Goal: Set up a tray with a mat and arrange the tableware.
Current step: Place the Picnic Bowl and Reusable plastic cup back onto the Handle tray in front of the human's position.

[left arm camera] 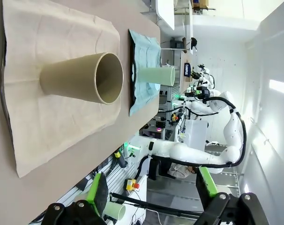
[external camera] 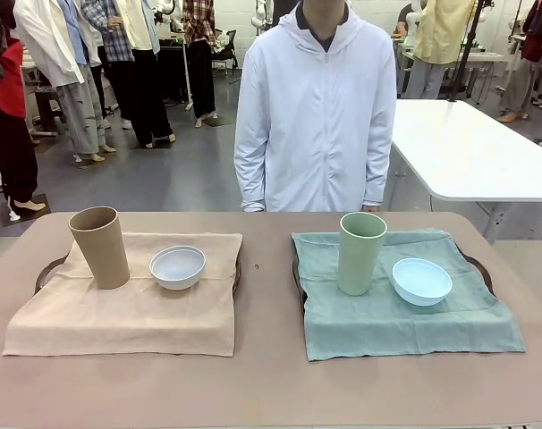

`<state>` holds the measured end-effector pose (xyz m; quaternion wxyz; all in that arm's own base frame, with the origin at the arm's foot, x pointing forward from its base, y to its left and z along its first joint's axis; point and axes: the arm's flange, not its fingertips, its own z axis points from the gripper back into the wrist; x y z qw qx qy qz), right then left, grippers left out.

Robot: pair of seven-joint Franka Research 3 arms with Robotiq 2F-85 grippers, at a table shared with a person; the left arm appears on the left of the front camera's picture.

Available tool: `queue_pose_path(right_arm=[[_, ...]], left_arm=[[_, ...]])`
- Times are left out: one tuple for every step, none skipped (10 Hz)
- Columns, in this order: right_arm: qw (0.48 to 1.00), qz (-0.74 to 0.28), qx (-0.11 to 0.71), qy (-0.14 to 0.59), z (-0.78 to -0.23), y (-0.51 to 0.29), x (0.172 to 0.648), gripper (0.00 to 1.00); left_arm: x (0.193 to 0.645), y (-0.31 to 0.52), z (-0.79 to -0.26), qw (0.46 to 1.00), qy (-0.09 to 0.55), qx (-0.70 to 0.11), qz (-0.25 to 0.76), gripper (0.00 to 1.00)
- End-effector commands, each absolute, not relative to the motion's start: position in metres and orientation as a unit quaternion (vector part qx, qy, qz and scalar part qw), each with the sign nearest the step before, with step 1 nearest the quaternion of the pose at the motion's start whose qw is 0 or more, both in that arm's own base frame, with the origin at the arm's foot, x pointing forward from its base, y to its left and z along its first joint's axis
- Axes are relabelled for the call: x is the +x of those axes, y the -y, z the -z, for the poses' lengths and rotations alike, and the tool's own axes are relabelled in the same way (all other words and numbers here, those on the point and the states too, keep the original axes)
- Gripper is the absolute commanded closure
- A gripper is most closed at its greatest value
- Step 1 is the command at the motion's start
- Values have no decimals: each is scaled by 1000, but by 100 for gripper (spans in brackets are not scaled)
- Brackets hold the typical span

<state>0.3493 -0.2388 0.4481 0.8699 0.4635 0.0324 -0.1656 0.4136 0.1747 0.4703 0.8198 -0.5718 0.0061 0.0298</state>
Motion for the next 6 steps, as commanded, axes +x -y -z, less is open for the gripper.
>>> queue_pose_path(right_arm=[[870,166,464,-34,-447,239,350,0],[870,166,464,-34,-447,239,350,0],[870,166,464,-34,-447,239,350,0],[870,166,464,-34,-447,239,350,0],[870,166,464,-34,-447,239,350,0],[870,166,464,-34,-447,239,350,0]], left_arm=[[413,-174,-473,818,-10,-573,-34,0],[413,-174,-473,818,-10,-573,-34,0],[413,-174,-473,818,-10,-573,-34,0],[413,-174,-473,818,-10,-573,-34,0],[413,-174,-473,818,-10,-573,-34,0],[413,-174,-473,818,-10,-573,-34,0]])
